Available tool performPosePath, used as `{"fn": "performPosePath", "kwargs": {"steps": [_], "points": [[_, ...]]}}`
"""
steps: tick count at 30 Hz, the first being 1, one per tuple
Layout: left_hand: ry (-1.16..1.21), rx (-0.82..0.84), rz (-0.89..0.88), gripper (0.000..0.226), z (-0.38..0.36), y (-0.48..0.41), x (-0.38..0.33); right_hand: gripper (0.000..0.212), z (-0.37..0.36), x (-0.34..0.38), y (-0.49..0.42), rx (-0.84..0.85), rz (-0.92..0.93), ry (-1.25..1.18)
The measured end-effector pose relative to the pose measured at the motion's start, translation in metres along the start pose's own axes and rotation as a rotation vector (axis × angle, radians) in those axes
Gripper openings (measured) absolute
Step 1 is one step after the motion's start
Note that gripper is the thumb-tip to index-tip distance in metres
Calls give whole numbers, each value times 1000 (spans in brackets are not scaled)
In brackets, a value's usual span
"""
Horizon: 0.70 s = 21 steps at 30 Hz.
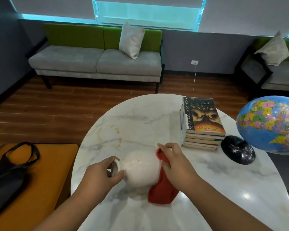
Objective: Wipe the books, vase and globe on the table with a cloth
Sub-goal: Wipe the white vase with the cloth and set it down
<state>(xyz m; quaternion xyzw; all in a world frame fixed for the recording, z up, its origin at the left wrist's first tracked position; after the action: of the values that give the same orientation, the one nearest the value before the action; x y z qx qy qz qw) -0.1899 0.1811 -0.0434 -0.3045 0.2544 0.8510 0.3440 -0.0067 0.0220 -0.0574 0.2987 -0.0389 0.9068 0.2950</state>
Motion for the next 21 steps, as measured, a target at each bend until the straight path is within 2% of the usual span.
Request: {"fn": "performPosePath", "kwargs": {"steps": [3, 6, 8, 11, 17, 21], "points": [[-13, -9, 1, 38, -1, -1, 0, 47, -9, 8, 6, 30, 111, 51], [-13, -5, 8, 40, -1, -1, 0, 48, -9, 8, 11, 70, 188, -46], [-19, -4, 0, 41, -1, -1, -2, 43, -4, -5, 6, 22, 74, -112], [-43, -2, -6, 42, -1, 0, -7, 40, -2, -18, -3, 10, -123, -41], [-58, 10, -5, 41, 0, 0, -11, 47, 0, -7, 9, -2, 80, -9], [-81, 15, -32, 37, 0, 0, -19, 42, 3, -17, 2, -61, -8, -5]]}}
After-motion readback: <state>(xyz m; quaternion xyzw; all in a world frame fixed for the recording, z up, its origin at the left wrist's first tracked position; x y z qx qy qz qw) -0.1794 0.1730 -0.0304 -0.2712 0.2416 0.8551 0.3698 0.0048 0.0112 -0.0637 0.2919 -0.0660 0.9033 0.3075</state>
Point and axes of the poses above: each hand's wrist, its own y-axis away from the middle knuckle, its own z-axis out of the back of the hand, x = y × z, the point moved 1 cm from there along -y, towards the middle knuckle, and after that the axes turned 6 degrees about x, right-handed, at the moved point
